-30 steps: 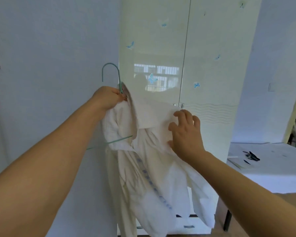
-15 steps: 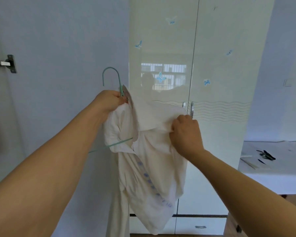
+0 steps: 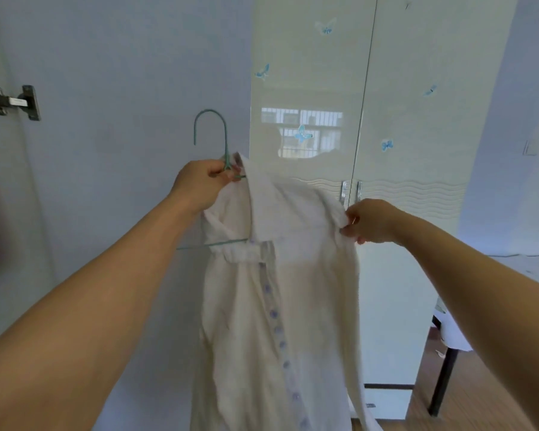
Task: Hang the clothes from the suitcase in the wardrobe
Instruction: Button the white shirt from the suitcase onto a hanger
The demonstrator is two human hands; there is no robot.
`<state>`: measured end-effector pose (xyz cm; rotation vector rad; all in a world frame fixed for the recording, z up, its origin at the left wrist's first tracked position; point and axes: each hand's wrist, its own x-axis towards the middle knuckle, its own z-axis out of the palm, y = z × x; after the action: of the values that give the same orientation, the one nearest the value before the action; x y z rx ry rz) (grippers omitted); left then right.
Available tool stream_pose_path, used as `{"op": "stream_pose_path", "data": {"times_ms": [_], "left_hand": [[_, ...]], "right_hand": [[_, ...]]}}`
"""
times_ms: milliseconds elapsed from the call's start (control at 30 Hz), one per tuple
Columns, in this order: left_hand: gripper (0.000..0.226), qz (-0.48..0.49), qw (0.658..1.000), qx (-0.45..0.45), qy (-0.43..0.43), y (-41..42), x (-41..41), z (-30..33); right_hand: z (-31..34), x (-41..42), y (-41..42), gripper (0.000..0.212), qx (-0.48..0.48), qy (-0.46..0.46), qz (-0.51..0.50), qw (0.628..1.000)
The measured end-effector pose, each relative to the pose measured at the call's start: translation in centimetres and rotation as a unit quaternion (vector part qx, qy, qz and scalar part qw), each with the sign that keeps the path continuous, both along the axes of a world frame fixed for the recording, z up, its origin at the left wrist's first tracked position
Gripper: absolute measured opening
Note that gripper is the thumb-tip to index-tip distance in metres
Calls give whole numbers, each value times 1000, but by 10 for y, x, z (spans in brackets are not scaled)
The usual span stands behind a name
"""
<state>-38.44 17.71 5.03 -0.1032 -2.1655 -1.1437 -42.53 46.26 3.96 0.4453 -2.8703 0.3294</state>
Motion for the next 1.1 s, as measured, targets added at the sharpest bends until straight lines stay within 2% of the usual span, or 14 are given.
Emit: {"op": "stream_pose_path", "data": {"times_ms": [67,133,233,367,467,567,633,700,767,833,900,967,1033,1100], "left_hand": [[24,-24,1000,0,3,3,-1,2],[24,-39,999,30,7,4,0,5],[22,-42,998,49,-3,1,0,9],[19,-37,999,23,-20,-9,4,11],[19,-42,999,-1,-31,-11,9,11],[20,-59,996,-46,-55,3,10,9],[18,-78,993,-69,-57,20,11,8],[16,-102,990,-83,-52,34,11,6],[15,-110,989,-88,-43,43,11,5],[13,-65,991,-114,-6,44,8,4],[23,33,988,-138,53,44,10,2],[27,51,991,-94,76,46,18,-2],[27,-29,997,-61,-21,52,25,-9],[35,-62,965,-163,-198,62,26,-21]], "right_hand": [[2,3,0,40,-56,-36,12,998],[4,3,-3,48,-91,38,-4,995],[2,1,-8,29,-109,139,-37,984],[4,2,-2,20,-165,86,-29,982],[5,4,-4,26,-103,97,-70,988],[14,23,-27,45,-211,16,72,975],[18,35,-49,45,-240,-4,157,958],[14,36,-69,23,-171,55,175,968],[12,32,-81,34,-167,114,160,966],[11,26,-82,37,-193,139,144,961],[11,21,-75,33,-224,154,116,955],[13,19,-66,25,-298,163,80,937],[14,18,-56,22,-373,165,71,910],[15,17,-47,18,-394,159,81,902]]}}
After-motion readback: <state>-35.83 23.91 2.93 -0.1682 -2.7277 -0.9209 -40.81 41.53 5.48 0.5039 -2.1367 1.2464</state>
